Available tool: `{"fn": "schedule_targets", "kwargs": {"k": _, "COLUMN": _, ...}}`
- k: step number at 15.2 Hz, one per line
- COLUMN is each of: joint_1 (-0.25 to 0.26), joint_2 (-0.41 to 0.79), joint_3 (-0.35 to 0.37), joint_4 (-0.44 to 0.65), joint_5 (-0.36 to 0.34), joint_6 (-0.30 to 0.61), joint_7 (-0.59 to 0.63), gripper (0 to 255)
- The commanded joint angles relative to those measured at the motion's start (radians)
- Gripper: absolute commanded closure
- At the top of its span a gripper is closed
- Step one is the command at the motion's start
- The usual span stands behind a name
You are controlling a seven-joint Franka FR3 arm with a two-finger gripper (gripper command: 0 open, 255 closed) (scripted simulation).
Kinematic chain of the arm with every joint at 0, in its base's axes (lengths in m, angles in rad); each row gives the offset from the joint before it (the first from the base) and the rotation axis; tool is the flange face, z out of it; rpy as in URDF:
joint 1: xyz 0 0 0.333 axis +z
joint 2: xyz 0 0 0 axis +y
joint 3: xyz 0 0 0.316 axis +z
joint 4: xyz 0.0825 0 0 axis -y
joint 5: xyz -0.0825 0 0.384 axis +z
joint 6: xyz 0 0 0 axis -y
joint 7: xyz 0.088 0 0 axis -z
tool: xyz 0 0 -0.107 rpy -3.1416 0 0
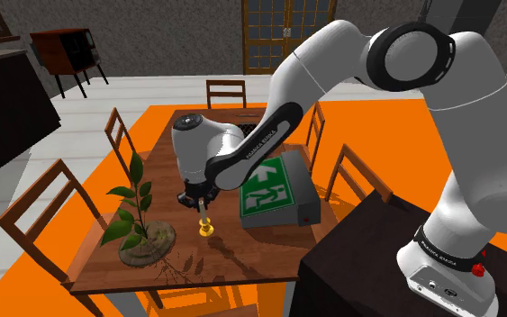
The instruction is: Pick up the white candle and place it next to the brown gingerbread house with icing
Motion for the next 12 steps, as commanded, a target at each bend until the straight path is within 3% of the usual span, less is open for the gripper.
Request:
{"fn": "schedule_targets", "kwargs": {"k": 1, "joint_1": -0.006, "joint_2": -0.021, "joint_3": 0.008, "joint_4": -0.005, "joint_5": 0.01, "joint_6": -0.015, "joint_7": -0.008, "gripper": 255}}
{"fn": "schedule_targets", "kwargs": {"k": 12, "joint_1": -0.032, "joint_2": -0.112, "joint_3": 0.048, "joint_4": 0.005, "joint_5": 0.067, "joint_6": -0.11, "joint_7": -0.055, "gripper": 255}}
